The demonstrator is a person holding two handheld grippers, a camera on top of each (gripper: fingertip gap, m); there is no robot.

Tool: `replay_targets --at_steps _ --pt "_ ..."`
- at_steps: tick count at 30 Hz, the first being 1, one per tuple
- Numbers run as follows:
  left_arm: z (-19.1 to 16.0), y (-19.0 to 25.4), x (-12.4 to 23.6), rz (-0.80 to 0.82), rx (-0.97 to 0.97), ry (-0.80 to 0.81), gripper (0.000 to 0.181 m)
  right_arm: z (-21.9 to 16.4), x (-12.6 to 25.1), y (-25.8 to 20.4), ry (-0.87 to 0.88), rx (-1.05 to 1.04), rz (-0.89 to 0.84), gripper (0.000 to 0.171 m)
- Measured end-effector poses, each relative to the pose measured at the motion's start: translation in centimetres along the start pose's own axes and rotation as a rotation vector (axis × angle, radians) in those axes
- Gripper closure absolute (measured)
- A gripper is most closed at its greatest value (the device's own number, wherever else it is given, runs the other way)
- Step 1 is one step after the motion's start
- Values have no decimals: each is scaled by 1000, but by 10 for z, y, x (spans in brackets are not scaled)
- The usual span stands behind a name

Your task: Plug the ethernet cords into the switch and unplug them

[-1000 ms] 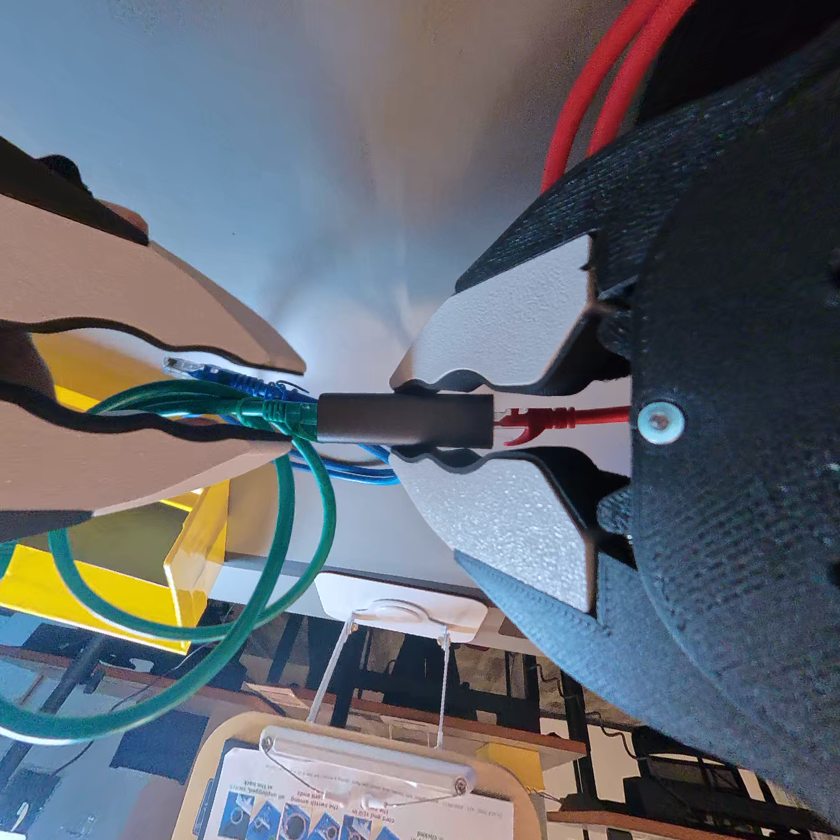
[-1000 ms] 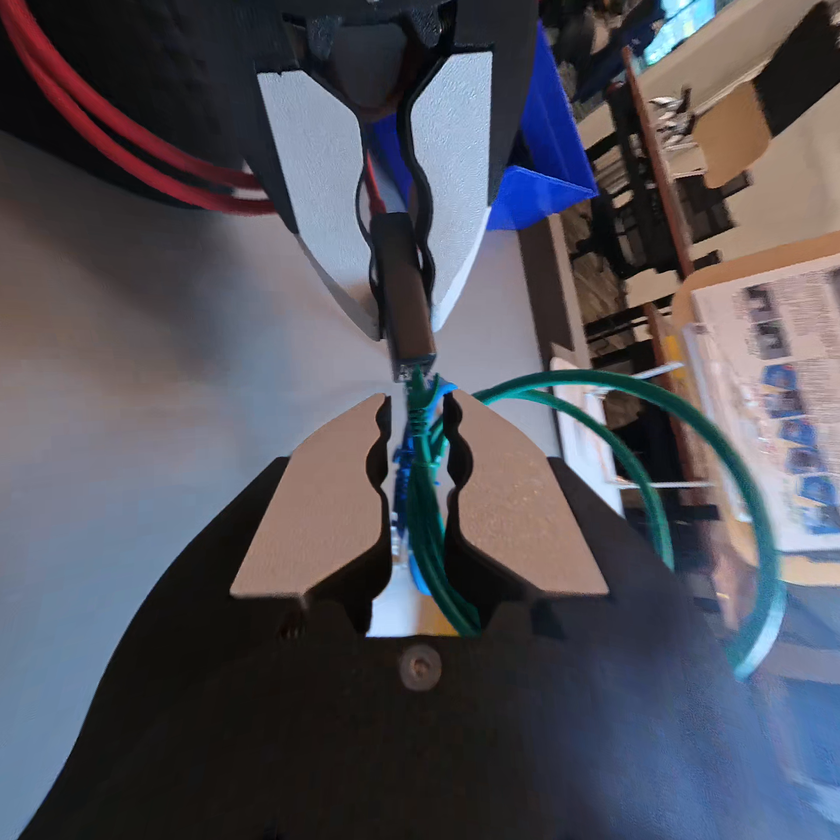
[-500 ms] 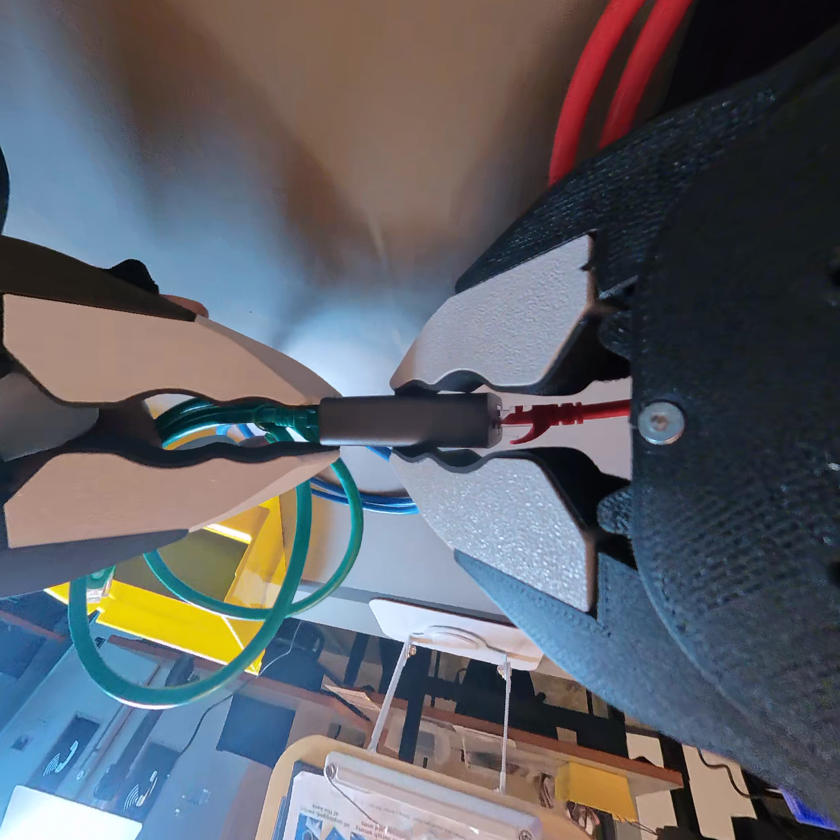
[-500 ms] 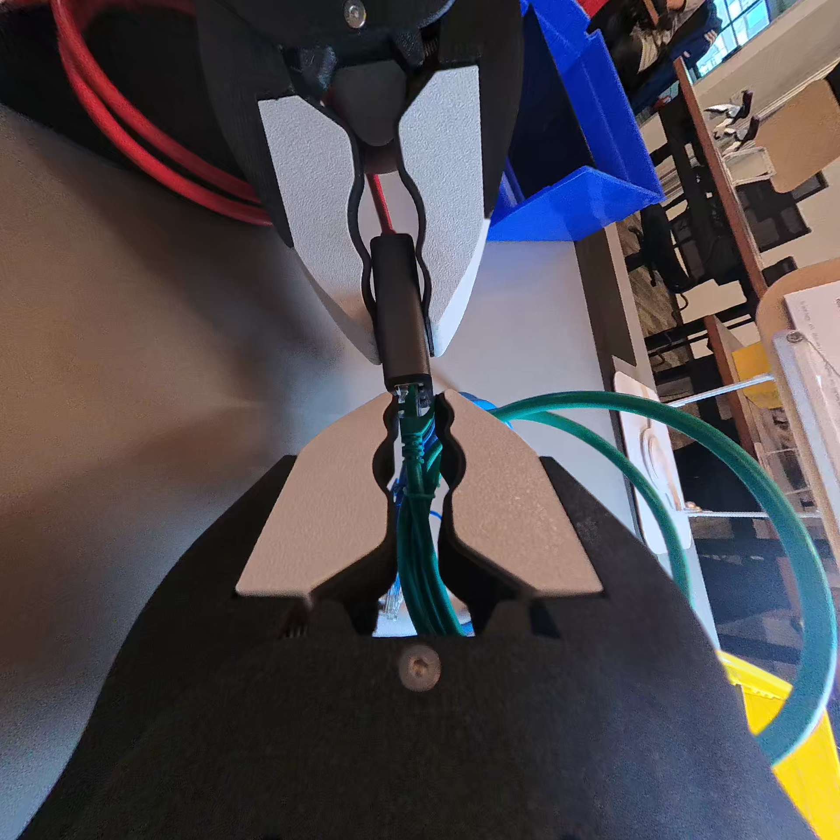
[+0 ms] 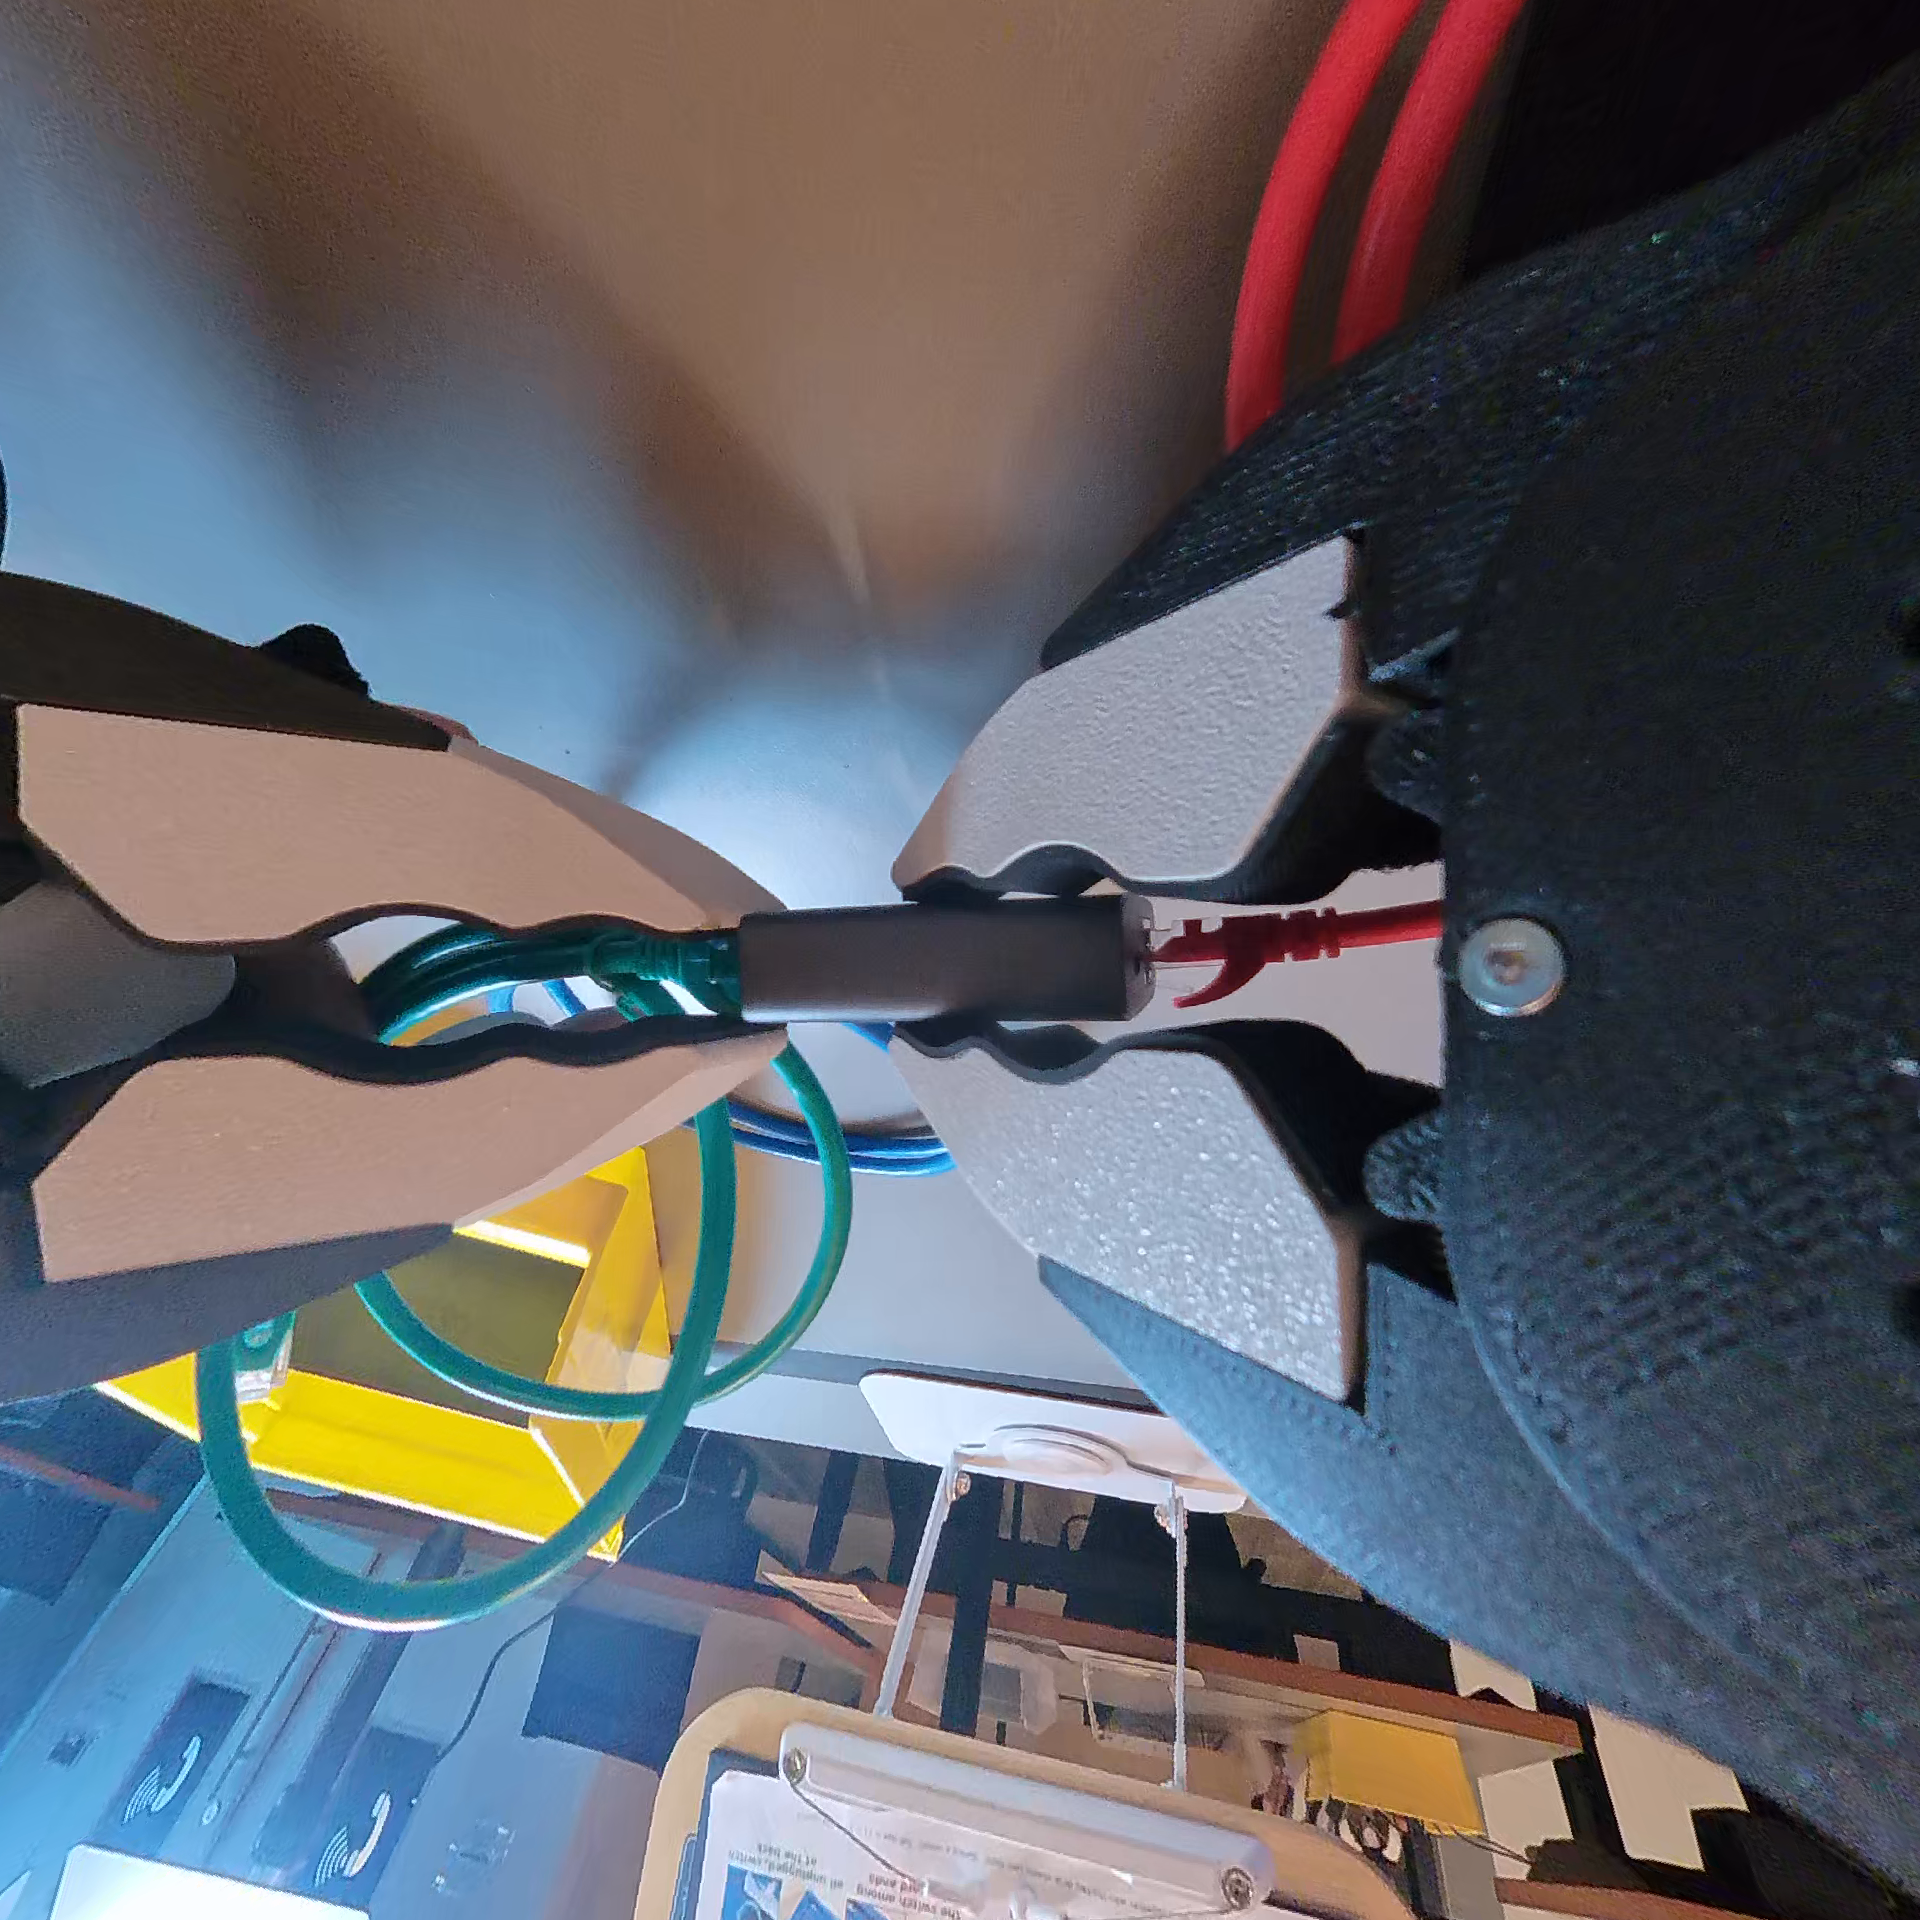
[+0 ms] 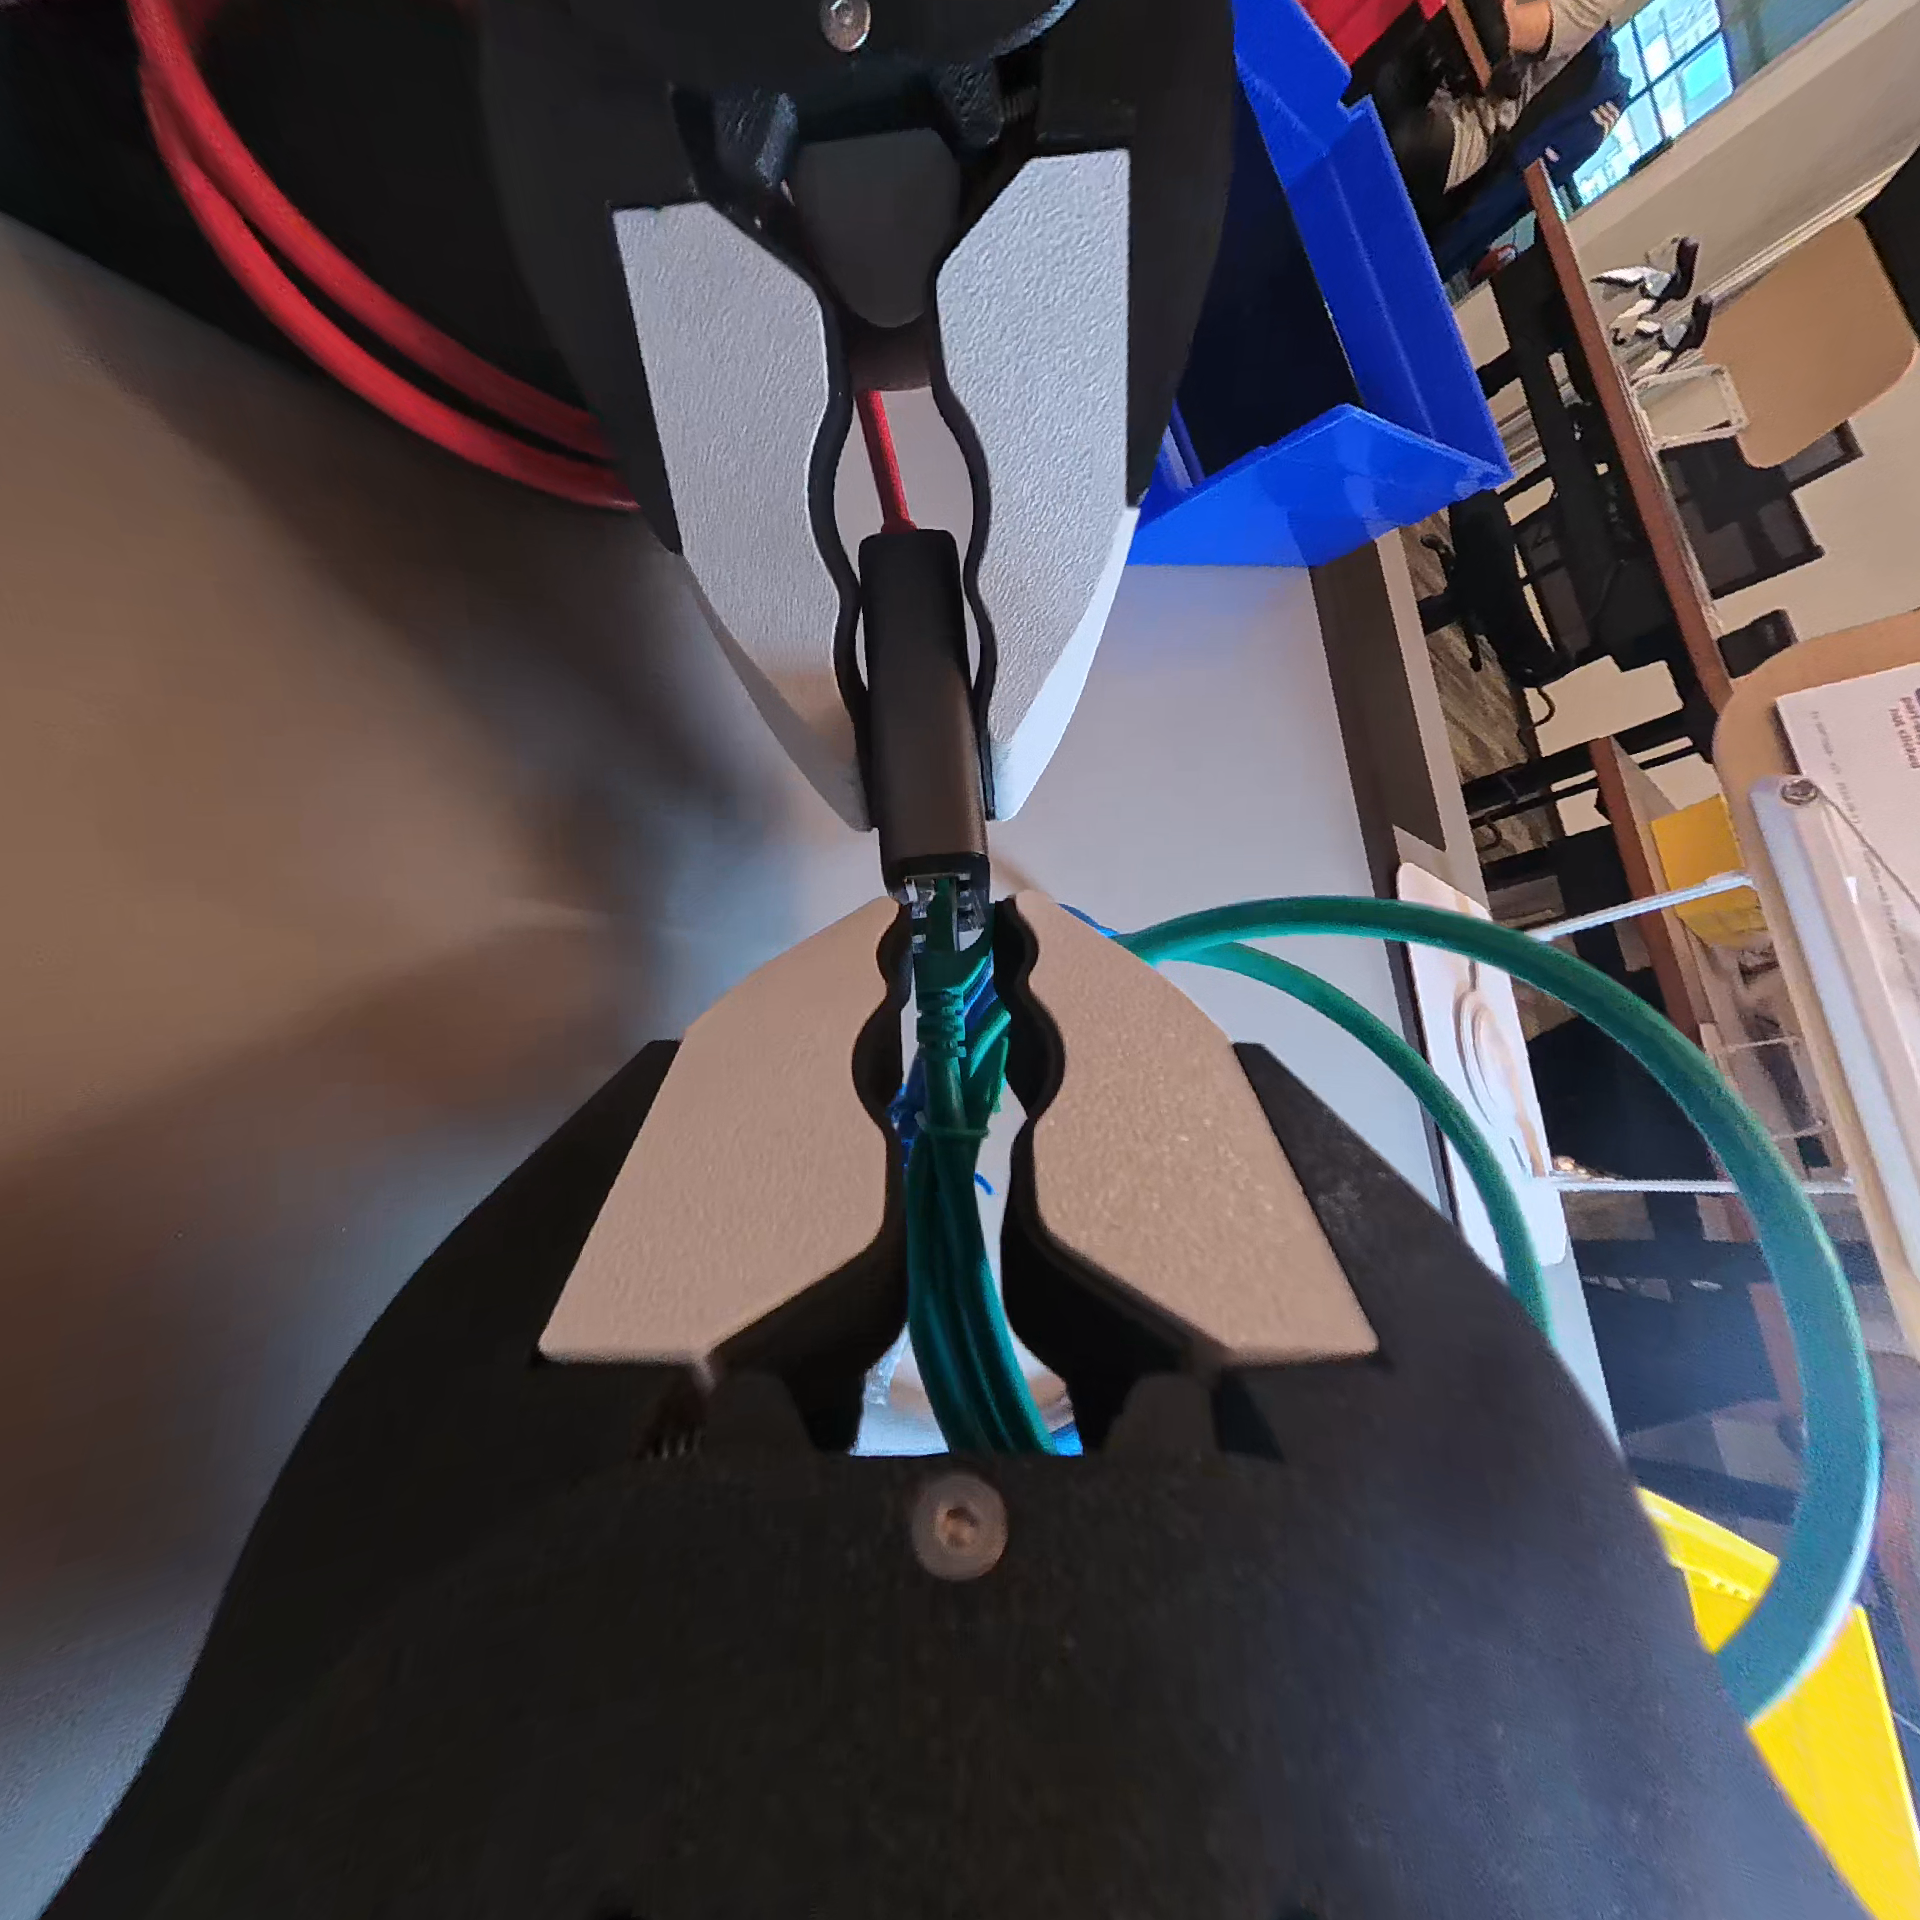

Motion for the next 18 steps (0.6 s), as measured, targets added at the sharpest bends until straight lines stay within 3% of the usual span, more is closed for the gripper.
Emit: replay_targets --at_steps 8,18 --pt "0 0 4 -49 -16 -3 160 4 1 -6 8 99 -16 157" --pt "-1 12 0 -163 -51 -10 159 2 1 -20 -9 215 95 159"
Point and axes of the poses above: each gripper's, where its closed fingertips meet, x back along the fingers, z out of its top, y = z × x across the jaws, the point moved 6 cm from there along x, back along the fingers, and after that the axes turned 10 degrees about -y, right-handed, at the moved point
